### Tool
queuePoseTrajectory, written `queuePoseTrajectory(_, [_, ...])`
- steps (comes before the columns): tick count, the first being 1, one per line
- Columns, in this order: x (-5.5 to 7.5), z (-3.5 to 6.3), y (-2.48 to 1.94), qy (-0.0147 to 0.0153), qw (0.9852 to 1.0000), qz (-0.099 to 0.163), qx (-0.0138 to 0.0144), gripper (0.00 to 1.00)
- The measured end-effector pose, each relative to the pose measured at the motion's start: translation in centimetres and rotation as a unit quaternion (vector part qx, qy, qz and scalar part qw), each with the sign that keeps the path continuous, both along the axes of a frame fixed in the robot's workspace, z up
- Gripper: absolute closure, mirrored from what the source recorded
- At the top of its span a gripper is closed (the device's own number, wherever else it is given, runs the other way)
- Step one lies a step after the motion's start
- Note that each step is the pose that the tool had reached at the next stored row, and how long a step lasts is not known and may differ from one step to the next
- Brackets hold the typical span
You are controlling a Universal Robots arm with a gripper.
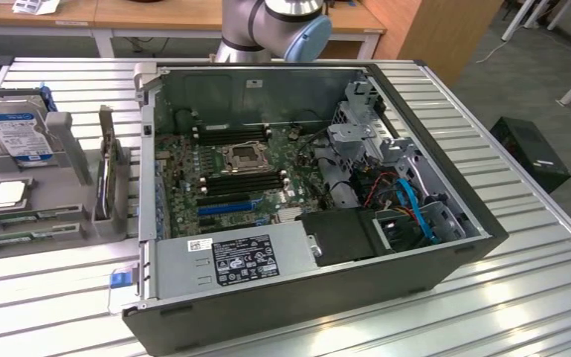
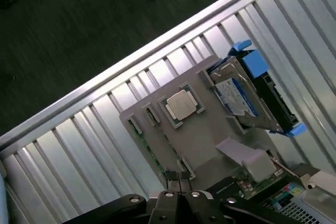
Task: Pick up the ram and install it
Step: 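Pick up the ram and move it above insertion slot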
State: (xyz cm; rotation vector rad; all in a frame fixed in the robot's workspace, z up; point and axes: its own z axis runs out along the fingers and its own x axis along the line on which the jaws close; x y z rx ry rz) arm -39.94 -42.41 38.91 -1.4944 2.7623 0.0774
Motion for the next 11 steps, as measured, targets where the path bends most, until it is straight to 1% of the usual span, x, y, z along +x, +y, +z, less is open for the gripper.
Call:
queuePoseTrajectory(3, [0.00,-0.01,0.00,0.0000,0.9996,0.027,0.0000,0.89])
queuePoseTrajectory(6, [0.00,-0.02,0.00,0.0000,0.9985,0.054,0.0000,0.89])
queuePoseTrajectory(9, [0.00,-0.03,0.00,0.0000,0.9967,0.081,0.0000,0.89])
queuePoseTrajectory(11, [0.00,-0.04,0.00,0.0000,0.9950,0.100,0.0000,0.89])
